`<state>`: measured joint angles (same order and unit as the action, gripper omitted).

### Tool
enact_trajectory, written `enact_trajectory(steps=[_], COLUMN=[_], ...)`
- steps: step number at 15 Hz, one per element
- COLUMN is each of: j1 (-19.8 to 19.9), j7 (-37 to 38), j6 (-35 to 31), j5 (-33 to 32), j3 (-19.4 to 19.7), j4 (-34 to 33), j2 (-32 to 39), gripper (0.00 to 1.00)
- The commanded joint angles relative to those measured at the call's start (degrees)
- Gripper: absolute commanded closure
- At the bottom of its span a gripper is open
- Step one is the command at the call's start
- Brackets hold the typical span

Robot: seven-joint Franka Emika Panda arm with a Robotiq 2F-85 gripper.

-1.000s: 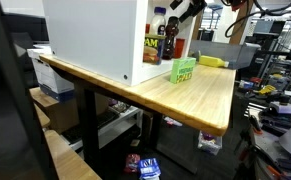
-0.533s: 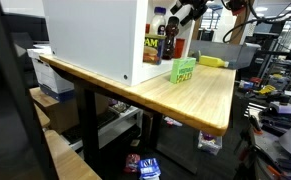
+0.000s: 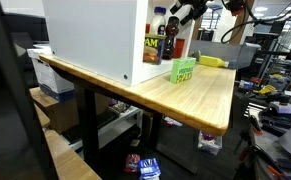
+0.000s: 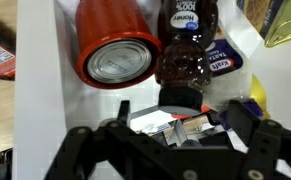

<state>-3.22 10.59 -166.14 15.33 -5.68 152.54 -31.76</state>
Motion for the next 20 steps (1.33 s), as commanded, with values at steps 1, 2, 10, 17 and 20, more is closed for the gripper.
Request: enact_trajectory(steps=[1, 2, 10, 17, 20], j1=[1.1, 1.2, 0.8, 1.0, 1.5], j7=[2.2, 2.2, 2.2, 2.0, 1.8], j6=[-2.0, -1.8, -1.6, -1.3, -1.5], j5=[-1.8, -1.9, -1.9, -2.7, -4.4], j3=[-1.0, -1.0, -1.1, -2.1, -2.9], j4=[0.7, 0.6, 0.4, 0.3, 0.6], j2=[0.7, 0.8, 1.9, 1.0, 0.2], gripper=[0.21, 0.28, 0.66, 0.8, 0.8])
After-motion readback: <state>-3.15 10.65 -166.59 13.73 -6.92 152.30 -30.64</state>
